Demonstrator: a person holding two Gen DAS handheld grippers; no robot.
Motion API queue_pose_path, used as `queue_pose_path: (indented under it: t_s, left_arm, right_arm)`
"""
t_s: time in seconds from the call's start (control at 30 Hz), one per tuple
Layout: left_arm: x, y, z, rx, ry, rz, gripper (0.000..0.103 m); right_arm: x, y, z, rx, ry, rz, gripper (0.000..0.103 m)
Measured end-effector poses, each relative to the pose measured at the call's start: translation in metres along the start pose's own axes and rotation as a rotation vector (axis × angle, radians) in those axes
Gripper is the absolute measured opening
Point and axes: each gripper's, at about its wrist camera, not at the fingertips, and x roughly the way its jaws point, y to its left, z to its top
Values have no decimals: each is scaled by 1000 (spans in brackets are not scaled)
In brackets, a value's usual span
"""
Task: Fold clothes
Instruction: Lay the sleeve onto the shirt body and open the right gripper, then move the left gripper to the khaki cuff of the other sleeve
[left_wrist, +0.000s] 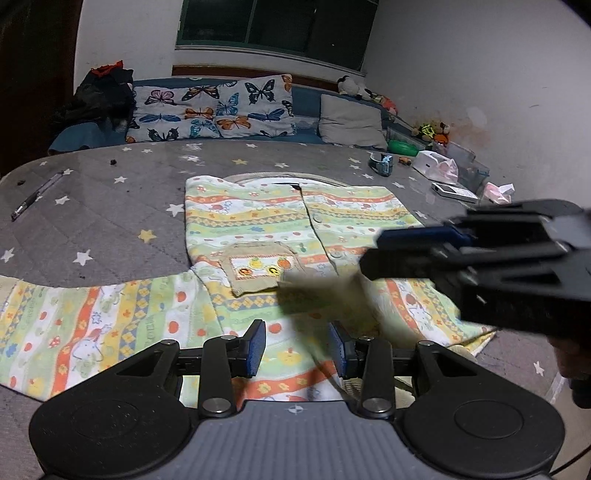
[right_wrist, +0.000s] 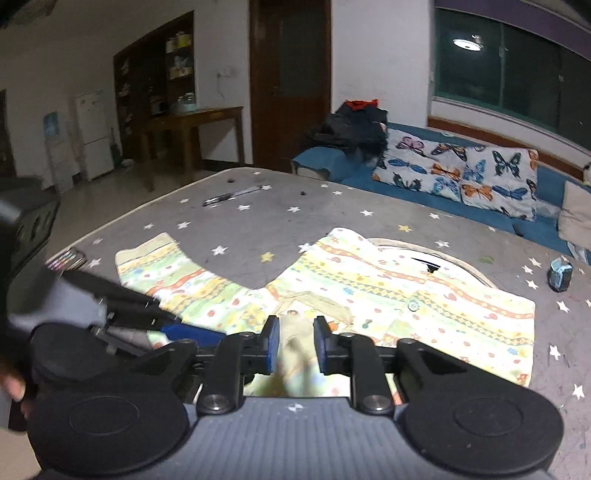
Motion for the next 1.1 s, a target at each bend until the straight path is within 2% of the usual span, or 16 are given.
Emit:
queue_pose_path:
  t_s: [0.13, 0.23, 0.37, 0.5, 0.67, 0.83, 1.0, 1.1]
  left_arm:
    - [-8, 4, 5, -10, -22, 6, 41]
    - [-12, 5, 9, -16, -41, 26, 41]
    - [-13, 6, 16, -27, -54, 18, 41]
    - [-1, -3, 19, -4, -30, -5, 39]
    - [21, -18, 17, 27, 13, -35, 39]
    - [38, -24, 18, 42, 32, -45, 36]
    - [51, -20, 15, 43, 51, -23, 28]
    - [54, -15, 12, 33, 55, -24, 26]
  right_arm:
    - [-16, -10, -10, -12, 12, -4, 20]
    - [-27, -29, -29, 13, 48, -56, 20]
    - [-35, -68, -69, 138, 133, -150, 20]
    - [-42, -95, -99, 225, 175, -183, 16]
    - [-47, -103, -85, 197, 126, -194, 16]
    - [-23, -118, -60, 189, 70, -212, 16]
    - [6, -137, -61, 229, 110, -241, 16]
    - [10, -141, -68, 247, 125, -243, 16]
